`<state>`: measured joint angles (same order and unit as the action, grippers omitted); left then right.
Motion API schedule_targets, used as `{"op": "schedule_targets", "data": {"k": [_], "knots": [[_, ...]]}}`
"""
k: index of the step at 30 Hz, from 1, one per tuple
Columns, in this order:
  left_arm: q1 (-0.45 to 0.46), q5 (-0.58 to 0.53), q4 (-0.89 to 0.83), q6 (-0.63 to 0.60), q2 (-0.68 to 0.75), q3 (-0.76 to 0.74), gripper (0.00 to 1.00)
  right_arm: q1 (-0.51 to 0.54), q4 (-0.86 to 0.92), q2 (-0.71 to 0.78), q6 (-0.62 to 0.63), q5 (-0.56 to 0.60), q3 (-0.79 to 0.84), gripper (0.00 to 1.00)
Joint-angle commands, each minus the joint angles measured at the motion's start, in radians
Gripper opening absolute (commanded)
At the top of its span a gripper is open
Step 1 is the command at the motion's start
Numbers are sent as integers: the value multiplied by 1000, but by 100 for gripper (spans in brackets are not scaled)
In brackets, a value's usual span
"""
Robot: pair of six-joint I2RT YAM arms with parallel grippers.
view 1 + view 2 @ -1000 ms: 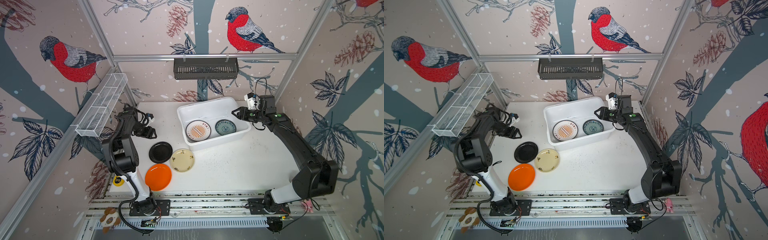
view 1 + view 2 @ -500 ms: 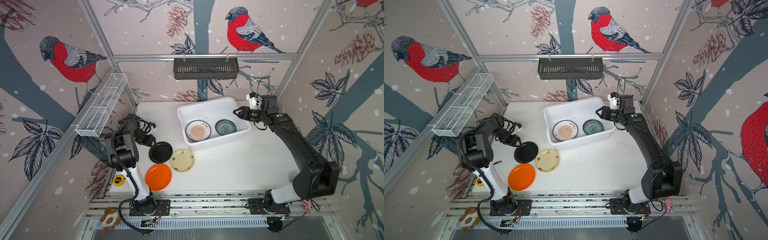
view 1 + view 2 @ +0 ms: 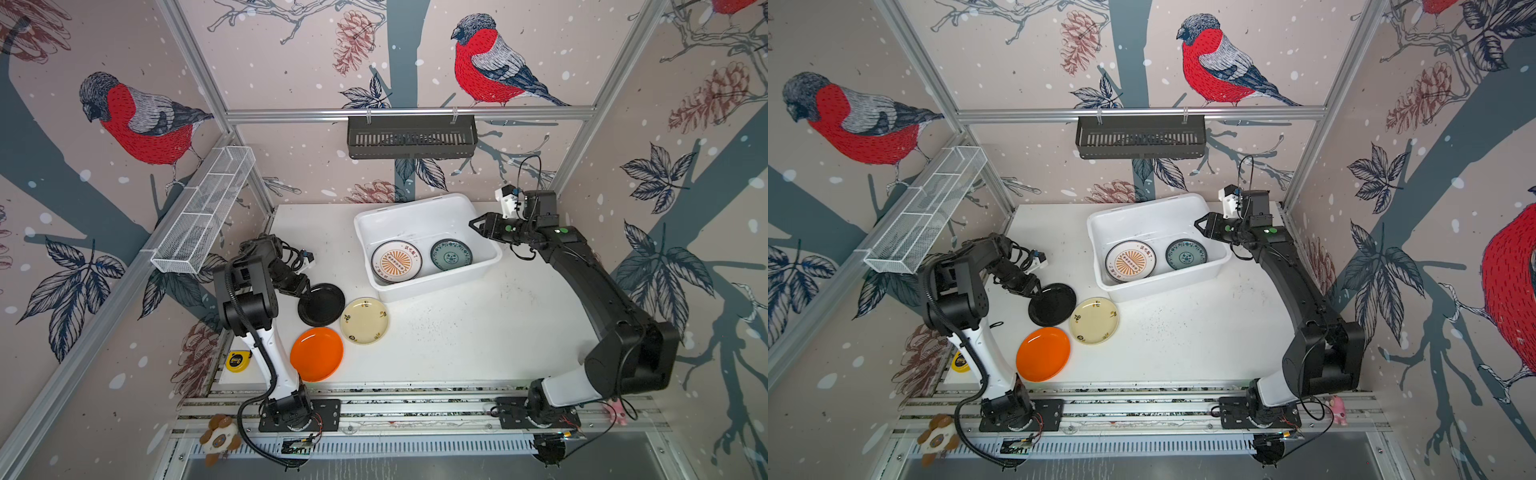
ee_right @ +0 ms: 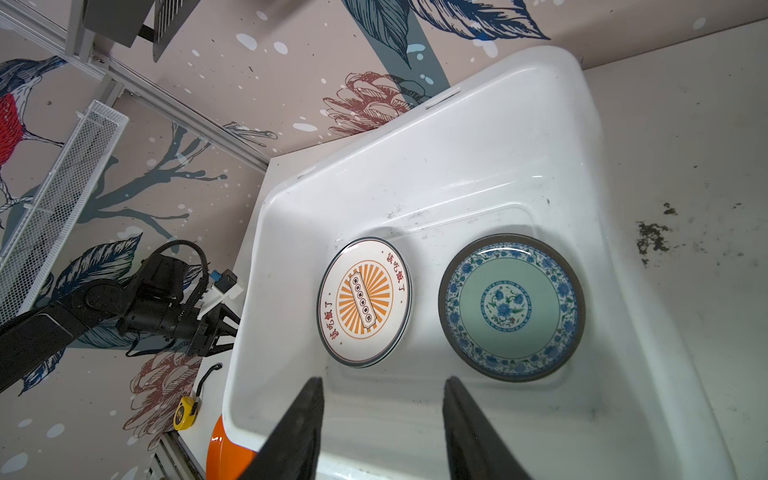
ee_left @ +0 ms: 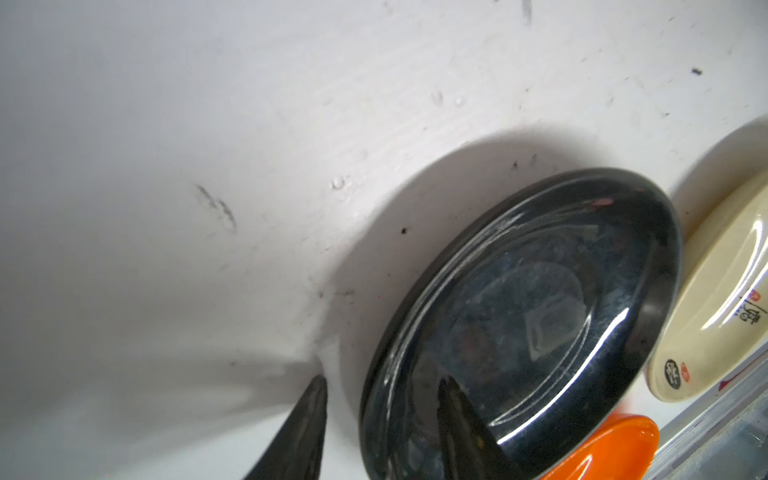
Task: Place the plates into the plastic bin on the countertop
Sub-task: 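Withdraw the left gripper from the bin and lower it to the black plate, then grip the black plate rim with the left gripper and tilt it up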
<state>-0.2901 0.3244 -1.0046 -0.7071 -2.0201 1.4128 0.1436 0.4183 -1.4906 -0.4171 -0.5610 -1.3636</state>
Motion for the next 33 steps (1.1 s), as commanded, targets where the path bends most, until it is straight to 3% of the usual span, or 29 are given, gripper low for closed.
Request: {"op": "schedule_targets", "data": {"k": [1,8,33], "knots": [[-1,-2,-33,-31,-4,7,42,0,-9,-8,-2,-14,-9,48],[-2,3,-34,-25,-19,23,31,-4,-4,-28,4,-16,-23,48],[-3,15,-23,15,-57,101,10,-15,-23,-48,1,-17,-8,48]]}}
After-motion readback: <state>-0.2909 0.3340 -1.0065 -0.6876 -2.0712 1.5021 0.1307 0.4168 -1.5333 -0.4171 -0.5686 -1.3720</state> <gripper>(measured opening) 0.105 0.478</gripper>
